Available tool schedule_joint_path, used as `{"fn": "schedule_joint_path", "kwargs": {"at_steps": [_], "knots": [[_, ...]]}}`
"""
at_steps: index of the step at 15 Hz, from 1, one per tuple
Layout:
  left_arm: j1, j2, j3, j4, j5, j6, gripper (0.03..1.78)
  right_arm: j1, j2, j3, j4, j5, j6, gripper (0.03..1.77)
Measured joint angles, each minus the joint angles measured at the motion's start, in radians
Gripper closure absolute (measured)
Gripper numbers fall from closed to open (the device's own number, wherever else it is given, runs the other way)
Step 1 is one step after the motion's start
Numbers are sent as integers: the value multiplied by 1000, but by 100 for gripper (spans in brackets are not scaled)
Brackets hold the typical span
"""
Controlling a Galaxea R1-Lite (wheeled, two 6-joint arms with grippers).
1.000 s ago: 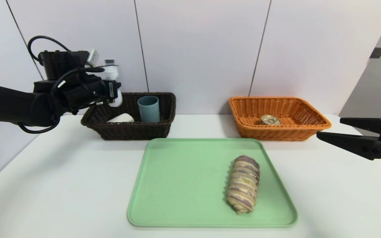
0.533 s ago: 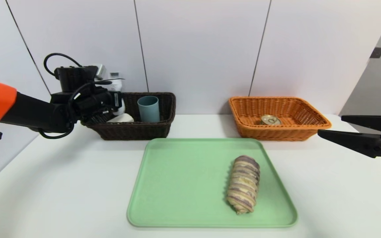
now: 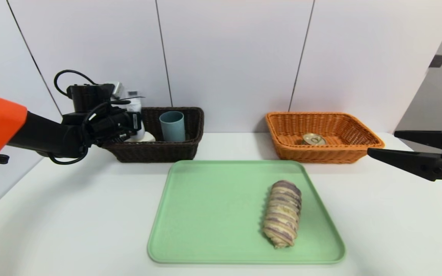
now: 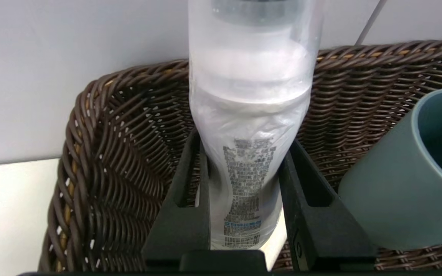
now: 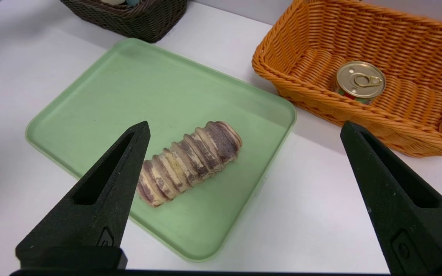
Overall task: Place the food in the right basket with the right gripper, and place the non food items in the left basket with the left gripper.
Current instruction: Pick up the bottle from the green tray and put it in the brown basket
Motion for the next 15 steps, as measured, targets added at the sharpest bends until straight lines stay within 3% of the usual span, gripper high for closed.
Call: {"fn": "schedule_joint_path", "kwargs": {"at_steps": [7, 10, 15], "knots": [[0, -7, 14, 0, -1, 0, 127, 7, 8, -9, 0, 0, 0, 9], [0, -11, 18, 1, 0, -1, 91, 7, 9, -15, 1, 0, 0, 9], [1, -55, 45, 1, -3, -2, 52, 12, 8, -22, 1, 1, 0, 9]]}}
